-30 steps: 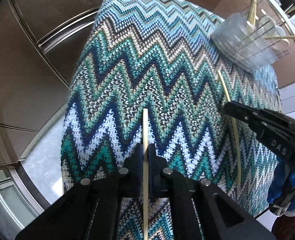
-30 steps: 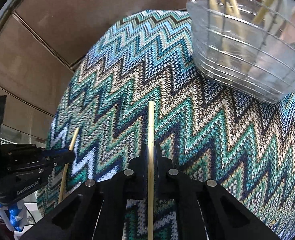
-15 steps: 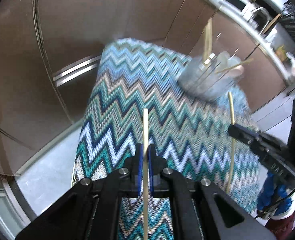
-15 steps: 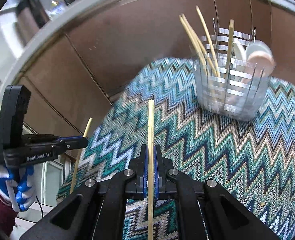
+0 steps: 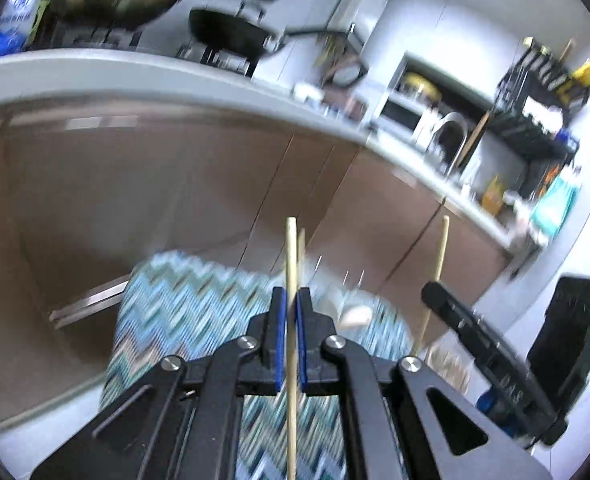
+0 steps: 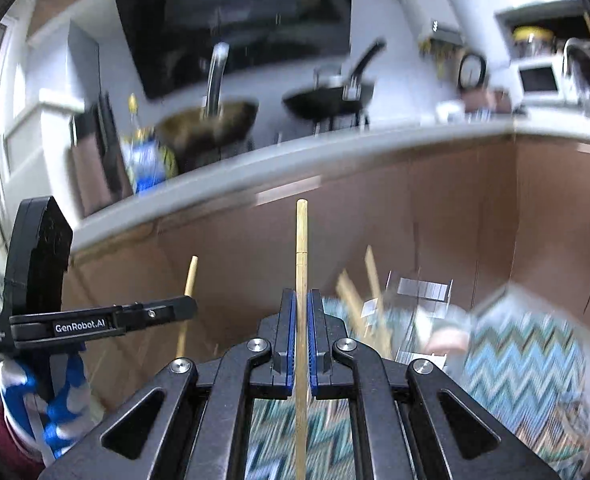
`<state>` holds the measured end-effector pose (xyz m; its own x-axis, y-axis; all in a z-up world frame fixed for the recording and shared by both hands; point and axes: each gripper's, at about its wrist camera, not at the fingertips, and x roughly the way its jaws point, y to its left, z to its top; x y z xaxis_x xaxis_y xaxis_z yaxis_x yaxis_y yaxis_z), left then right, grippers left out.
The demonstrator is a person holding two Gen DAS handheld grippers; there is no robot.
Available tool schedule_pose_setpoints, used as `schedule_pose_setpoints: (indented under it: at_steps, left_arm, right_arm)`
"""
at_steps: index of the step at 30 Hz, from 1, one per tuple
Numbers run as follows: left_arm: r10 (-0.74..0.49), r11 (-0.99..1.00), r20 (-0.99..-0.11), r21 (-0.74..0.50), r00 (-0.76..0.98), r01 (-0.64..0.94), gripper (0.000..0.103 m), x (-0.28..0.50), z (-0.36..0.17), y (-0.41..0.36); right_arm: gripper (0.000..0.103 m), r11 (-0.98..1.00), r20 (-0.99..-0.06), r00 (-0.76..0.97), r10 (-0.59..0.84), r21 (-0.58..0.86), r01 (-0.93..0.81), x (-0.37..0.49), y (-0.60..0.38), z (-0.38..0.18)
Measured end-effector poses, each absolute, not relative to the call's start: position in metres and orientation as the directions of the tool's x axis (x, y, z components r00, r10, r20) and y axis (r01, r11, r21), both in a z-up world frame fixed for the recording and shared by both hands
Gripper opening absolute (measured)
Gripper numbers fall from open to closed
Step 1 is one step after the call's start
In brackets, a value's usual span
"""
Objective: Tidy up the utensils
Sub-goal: 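Lift both held chopsticks and carry them above the wire utensil holder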
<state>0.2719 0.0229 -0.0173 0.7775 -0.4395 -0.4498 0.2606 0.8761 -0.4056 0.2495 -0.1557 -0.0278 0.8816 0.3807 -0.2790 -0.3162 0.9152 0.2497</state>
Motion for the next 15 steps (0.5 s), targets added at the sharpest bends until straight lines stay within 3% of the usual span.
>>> schedule_pose_setpoints:
  at_steps: [7,15]
  left_arm:
    - [-0.420,0.843,-0.255,-0.464,0.871,0.271,0.005,0.336,-0.005,-0.009]
    - [-0.336,0.882,-0.241,-0.421,0.911,0.214,0.005,0.391,-0.043,-0.042]
  right_arm:
    - [0.005,0.947,-0.119,0.953,0.279,0.200,-0.252,0.303,-0.166,-0.012]
    - [0.005,0.958,-0.113,0.966,0.232,0.196,-0.207,0.344,-0.181,-0.048]
